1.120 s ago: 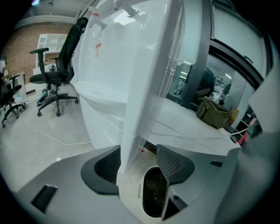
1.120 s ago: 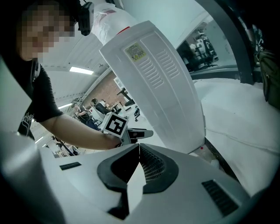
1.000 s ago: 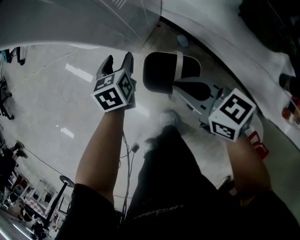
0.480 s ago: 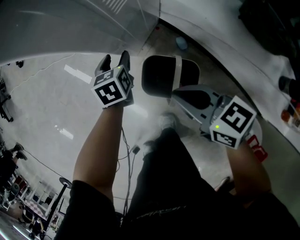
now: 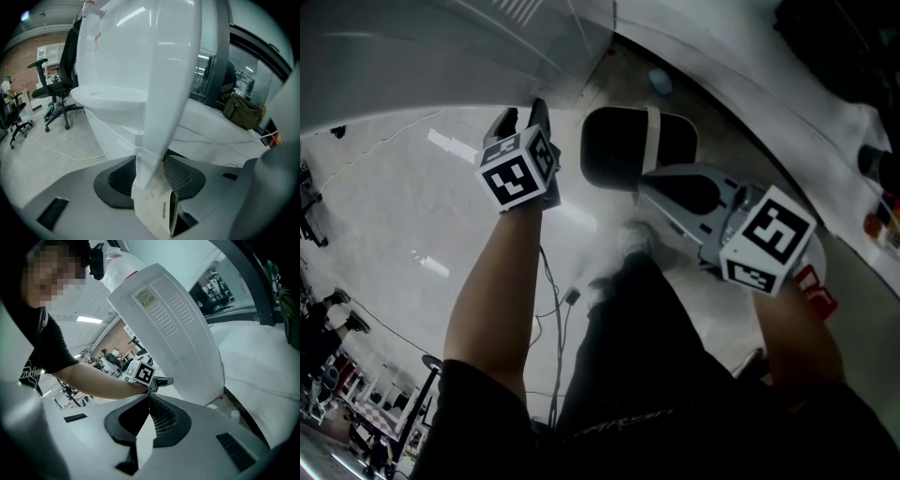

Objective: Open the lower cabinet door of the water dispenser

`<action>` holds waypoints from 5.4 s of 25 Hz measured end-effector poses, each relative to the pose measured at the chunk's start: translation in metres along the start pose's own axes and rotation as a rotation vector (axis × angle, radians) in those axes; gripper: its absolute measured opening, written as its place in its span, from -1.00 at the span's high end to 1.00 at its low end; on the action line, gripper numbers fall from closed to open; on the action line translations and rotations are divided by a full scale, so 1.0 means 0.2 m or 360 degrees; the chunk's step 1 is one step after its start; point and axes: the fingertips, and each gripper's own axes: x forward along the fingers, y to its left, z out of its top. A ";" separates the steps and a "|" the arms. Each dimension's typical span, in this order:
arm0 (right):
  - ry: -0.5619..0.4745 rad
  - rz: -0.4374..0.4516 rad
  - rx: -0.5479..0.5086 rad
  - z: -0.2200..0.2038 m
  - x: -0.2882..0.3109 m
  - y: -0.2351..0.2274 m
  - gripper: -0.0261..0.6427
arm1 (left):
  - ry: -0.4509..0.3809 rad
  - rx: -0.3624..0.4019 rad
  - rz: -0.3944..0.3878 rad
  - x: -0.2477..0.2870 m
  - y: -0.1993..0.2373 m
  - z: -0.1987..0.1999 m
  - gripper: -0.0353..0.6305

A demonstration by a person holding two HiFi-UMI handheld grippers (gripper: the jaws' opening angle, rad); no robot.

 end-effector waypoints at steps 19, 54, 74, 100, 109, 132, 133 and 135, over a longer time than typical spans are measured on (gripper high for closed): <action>-0.0024 -0.0002 -0.0020 0.02 0.02 0.02 0.88 | 0.0028 0.0079 -0.0028 -0.06 0.04 -0.07 0.51; -0.0036 -0.0070 0.0069 -0.11 0.41 0.42 0.88 | 0.0118 0.0329 -0.0148 -0.30 0.44 -0.31 0.58; -0.0017 -0.0083 0.0036 -0.06 0.65 0.60 0.88 | 0.0194 0.0445 -0.0207 -0.38 0.67 -0.40 0.59; 0.0012 -0.0060 0.0034 0.01 1.07 0.82 0.88 | 0.0267 0.0650 -0.0380 -0.44 1.06 -0.43 0.59; 0.0015 -0.0062 0.0036 0.07 1.23 0.85 0.88 | 0.0277 0.0724 -0.0456 -0.44 1.19 -0.42 0.59; -0.0019 -0.0092 0.0047 0.18 1.50 0.90 0.88 | 0.0337 0.0944 -0.0594 -0.43 1.46 -0.37 0.59; -0.0020 -0.0096 0.0048 0.18 1.50 0.90 0.88 | 0.0339 0.0941 -0.0592 -0.43 1.47 -0.37 0.59; -0.0023 -0.0104 0.0050 0.20 1.52 0.89 0.88 | 0.0341 0.0944 -0.0594 -0.43 1.50 -0.36 0.59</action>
